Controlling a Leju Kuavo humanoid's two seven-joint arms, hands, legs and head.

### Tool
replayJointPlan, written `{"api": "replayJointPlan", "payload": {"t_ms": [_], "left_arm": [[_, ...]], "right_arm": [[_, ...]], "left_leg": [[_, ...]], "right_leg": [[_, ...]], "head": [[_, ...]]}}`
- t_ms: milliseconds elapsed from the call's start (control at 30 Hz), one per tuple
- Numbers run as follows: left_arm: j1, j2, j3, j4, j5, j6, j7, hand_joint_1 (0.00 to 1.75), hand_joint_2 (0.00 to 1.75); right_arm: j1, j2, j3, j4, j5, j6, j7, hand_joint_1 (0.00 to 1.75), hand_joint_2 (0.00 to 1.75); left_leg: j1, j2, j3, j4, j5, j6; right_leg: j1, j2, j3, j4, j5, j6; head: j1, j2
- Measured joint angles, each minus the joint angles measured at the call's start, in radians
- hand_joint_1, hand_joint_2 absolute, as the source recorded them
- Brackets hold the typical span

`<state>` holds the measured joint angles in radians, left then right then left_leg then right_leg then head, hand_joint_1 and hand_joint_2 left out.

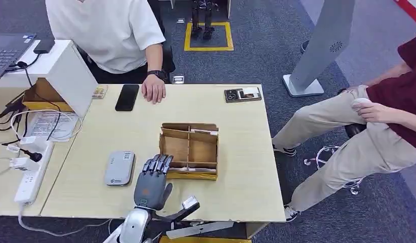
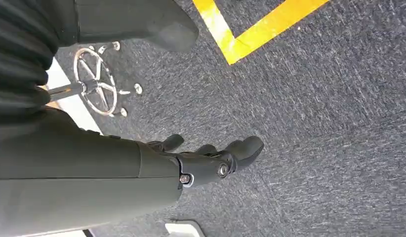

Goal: Pass the card to the sensor for recognition and then transmit it.

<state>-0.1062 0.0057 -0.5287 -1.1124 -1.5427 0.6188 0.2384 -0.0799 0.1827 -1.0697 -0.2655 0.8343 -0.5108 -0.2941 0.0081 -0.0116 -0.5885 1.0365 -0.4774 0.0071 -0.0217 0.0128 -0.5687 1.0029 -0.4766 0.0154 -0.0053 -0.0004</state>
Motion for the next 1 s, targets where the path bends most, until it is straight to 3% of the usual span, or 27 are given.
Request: {"api": "replayJointPlan", "payload": {"t_ms": [33,67,100,133,167,267,500,533,567,600,733,767,800,833,1000], "left_arm": [[0.0,-0.001,0.0,0.003,0.0,0.001,-0.002,0.33,1.75],[0.0,-0.003,0.0,0.006,0.0,0.001,-0.002,0.44,1.75],[0.001,-0.005,0.0,0.009,0.0,0.001,-0.002,0.65,1.75],[0.0,-0.006,0.0,0.011,0.0,0.002,-0.003,0.72,1.75],[0.0,-0.006,0.0,0.013,0.0,0.002,-0.004,1.05,1.75],[-0.001,-0.007,0.0,0.016,0.0,0.012,-0.01,1.43,1.75],[-0.003,-0.016,0.01,0.016,0.0,0.045,-0.029,1.52,1.75],[-0.003,-0.019,0.012,0.016,0.0,0.054,-0.033,1.47,1.75],[-0.003,-0.021,0.014,0.016,0.0,0.063,-0.04,0.59,1.75],[-0.002,-0.024,0.016,0.016,0.0,0.069,-0.043,0.45,1.75],[0.019,-0.031,0.03,-0.019,0.0,0.074,-0.052,0.45,1.75],[0.022,-0.032,0.032,-0.029,0.0,0.074,-0.053,0.31,1.75],[0.023,-0.032,0.034,-0.038,0.0,0.074,-0.053,0.03,1.75],[0.024,-0.032,0.035,-0.043,0.0,0.074,-0.053,0.0,1.75],[0.048,-0.04,0.052,-0.127,0.0,0.074,-0.085,0.03,1.75]], "right_arm": [[0.0,0.0,0.0,0.0,0.0,0.0,0.0,0.0,1.75],[0.0,0.0,0.0,0.0,0.0,0.0,0.0,0.0,1.75],[0.0,0.0,0.0,0.0,0.0,0.0,0.0,0.0,1.75],[0.0,0.0,0.0,0.0,0.0,0.0,0.0,0.0,1.75],[0.0,0.0,0.0,0.0,0.0,0.0,0.0,0.0,1.75],[0.0,0.0,0.0,0.0,0.001,0.0,0.0,0.0,1.75],[0.0,0.0,0.0,0.0,0.001,-0.001,-0.001,0.0,1.75],[0.0,0.0,0.0,0.0,0.001,-0.001,-0.002,0.0,1.75],[0.0,0.0,0.0,0.0,0.001,-0.001,-0.002,0.0,1.75],[0.0,0.0,0.0,0.0,0.001,-0.002,-0.002,0.0,1.75],[0.0,0.0,0.0,0.0,0.002,-0.005,-0.004,0.0,1.75],[0.0,0.0,0.0,0.0,0.002,-0.005,-0.006,0.0,1.75],[-0.001,0.0,0.0,0.0,0.002,-0.005,-0.006,0.0,1.75],[-0.001,0.0,0.0,0.0,0.002,-0.005,-0.007,0.0,1.75],[-0.001,0.0,0.0,0.0,0.003,-0.01,-0.009,0.0,1.75]], "left_leg": [[0.0,0.0,0.0,0.0,0.0,0.0],[0.0,0.0,0.0,0.0,0.0,0.0],[0.0,0.0,0.0,0.0,0.0,0.0],[0.0,0.0,0.0,0.0,0.0,0.0],[0.0,0.0,0.0,0.0,0.0,0.0],[0.0,0.0,0.0,0.0,0.0,0.0],[0.0,0.0,0.0,0.0,0.0,0.0],[0.0,0.0,0.0,0.0,0.0,0.0],[0.0,0.0,0.0,0.0,0.0,0.0],[0.0,0.0,0.0,0.0,0.0,0.0],[0.0,0.0,0.0,0.0,0.0,0.0],[0.0,0.0,0.0,0.0,0.0,0.0],[0.0,0.0,0.0,0.0,0.0,0.0],[0.0,0.0,0.0,0.0,0.0,0.0],[0.0,0.0,0.0,0.0,0.0,0.0]], "right_leg": [[0.0,0.0,0.0,0.0,0.0,0.0],[0.0,0.0,0.0,0.0,0.0,0.0],[0.0,0.0,0.0,0.0,0.0,0.0],[0.0,0.0,0.0,0.0,0.0,0.0],[0.0,0.0,0.0,0.0,0.0,0.0],[0.0,0.0,0.0,0.0,0.0,0.0],[0.0,0.0,0.0,0.0,0.0,0.0],[0.0,0.0,0.0,0.0,0.0,0.0],[0.0,0.0,0.0,0.0,0.0,0.0],[0.0,0.0,0.0,0.0,0.0,0.0],[0.0,0.0,0.0,0.0,0.0,0.0],[0.0,0.0,0.0,0.0,0.0,0.0],[0.0,0.0,0.0,0.0,0.0,0.0],[0.0,0.0,0.0,0.0,0.0,0.0],[0.0,-0.001,0.0,0.0,0.0,0.0]], "head": [[0.0,0.0],[0.0,0.0],[0.0,0.0],[0.0,0.0],[0.0,0.0],[0.0,0.0],[0.0,0.0],[0.0,0.0],[0.0,0.0],[0.0,0.0],[0.0,0.0],[0.0,0.0],[0.0,0.0],[0.0,0.0],[0.0,0.0]]}}
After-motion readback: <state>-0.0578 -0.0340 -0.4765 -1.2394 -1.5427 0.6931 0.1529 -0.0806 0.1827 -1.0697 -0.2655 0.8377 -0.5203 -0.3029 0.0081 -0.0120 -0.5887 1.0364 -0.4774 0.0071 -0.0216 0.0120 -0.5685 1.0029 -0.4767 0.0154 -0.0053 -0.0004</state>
